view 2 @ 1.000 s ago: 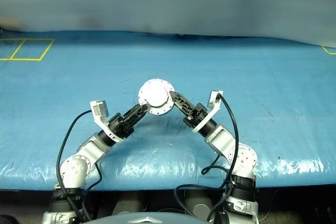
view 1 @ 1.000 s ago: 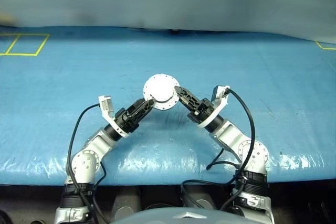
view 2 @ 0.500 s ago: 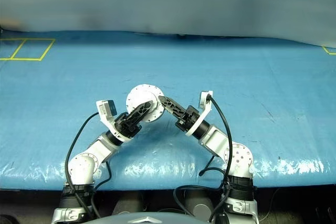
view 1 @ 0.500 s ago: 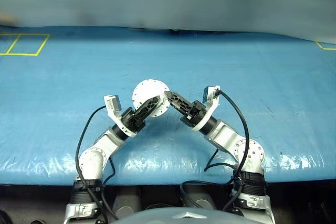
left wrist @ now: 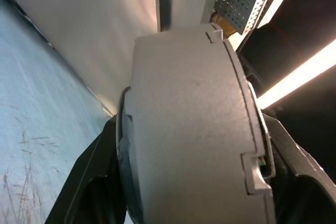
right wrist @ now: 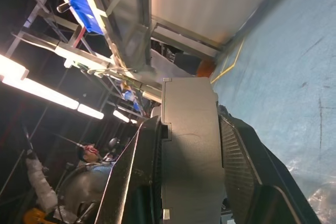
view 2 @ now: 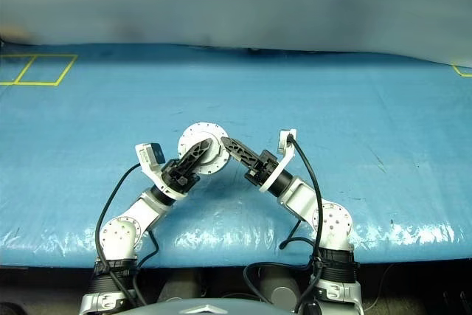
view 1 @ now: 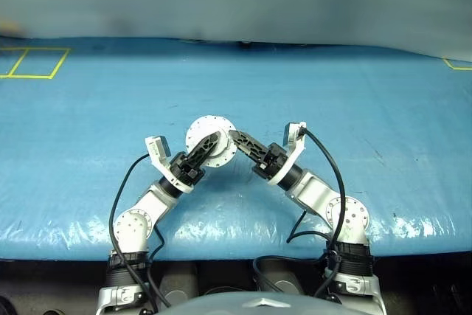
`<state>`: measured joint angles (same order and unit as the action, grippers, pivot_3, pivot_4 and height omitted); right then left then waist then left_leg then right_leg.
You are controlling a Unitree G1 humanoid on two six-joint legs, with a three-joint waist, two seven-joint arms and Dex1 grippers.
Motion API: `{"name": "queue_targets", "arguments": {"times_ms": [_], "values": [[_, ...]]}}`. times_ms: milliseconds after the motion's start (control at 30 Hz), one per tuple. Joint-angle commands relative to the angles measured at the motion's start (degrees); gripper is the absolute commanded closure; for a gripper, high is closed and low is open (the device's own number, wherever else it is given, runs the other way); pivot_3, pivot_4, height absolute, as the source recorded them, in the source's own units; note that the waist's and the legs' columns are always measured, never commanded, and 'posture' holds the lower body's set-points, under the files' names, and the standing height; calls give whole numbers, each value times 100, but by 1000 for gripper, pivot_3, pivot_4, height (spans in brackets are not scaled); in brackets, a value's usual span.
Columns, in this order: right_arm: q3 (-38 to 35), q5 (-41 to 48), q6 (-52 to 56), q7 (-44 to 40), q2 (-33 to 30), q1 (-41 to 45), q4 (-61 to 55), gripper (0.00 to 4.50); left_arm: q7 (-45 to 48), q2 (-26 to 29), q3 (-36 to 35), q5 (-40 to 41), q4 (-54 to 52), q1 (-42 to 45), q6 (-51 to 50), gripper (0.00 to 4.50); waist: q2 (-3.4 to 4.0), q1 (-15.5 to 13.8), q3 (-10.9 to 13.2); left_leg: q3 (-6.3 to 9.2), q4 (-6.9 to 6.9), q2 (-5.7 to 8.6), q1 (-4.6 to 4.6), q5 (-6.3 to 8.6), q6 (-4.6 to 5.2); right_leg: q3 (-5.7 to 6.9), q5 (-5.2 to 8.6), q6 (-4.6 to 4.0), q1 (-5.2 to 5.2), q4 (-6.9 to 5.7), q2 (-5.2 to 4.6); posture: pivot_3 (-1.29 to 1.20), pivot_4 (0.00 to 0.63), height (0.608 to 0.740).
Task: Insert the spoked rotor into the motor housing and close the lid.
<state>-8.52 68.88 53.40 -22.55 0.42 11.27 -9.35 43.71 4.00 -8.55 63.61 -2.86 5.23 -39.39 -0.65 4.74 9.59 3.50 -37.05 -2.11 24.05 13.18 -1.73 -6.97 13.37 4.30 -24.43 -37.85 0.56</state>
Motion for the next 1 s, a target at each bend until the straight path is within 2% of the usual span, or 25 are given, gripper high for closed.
{"name": "queue_targets", "arguments": {"times_ms": [33,200,400,567,733,900,1000], "values": [[-145,-31,-394,-3,57,226,-2,2932,222,183,57,-107,-209,-108,-30,1917,0,-1,0,0,0,0,0,0,0,0,0,0,0,0,0,0,150,740],[-117,-525,-885,93,75,256,59,1355,159,256,-233,74,-320,-235,69,1917,0,-1,0,-1,1,0,1,0,0,0,0,0,0,2,-2,0,150,740],[-117,-1130,-1451,107,4,287,183,1355,-85,231,-873,448,-322,-162,200,1917,0,0,0,-2,0,-1,-3,0,0,0,0,0,0,-3,0,0,150,740],[191,-1754,-1707,-170,-321,181,110,1355,-830,130,-1480,451,213,574,650,1917,-1,-42,-1,0,-5,-1,-2,-1,-1,1,-1,1,2,-3,0,0,150,740],[422,-2142,-1902,-502,-575,-8,-29,1355,-1532,152,-1706,-89,1890,2129,1105,1917,-5,-132,-1,4,-16,7,-4,-2,-3,2,-7,10,17,2,-2,0,150,740],[692,-2580,-2176,-653,-734,-265,-282,1355,-1658,194,-1758,-754,3797,3432,1539,1917,-8,-128,-2,5,-15,14,2,-1,-2,0,-11,17,17,13,-7,0,150,740],[1094,-3082,-2462,-966,-1055,-508,-578,1355,-1566,185,-1749,-1124,4731,3984,1742,1917,-9,-100,-1,7,-7,14,7,-1,-2,1,-8,12,9,13,-5,0,150,740]]}}
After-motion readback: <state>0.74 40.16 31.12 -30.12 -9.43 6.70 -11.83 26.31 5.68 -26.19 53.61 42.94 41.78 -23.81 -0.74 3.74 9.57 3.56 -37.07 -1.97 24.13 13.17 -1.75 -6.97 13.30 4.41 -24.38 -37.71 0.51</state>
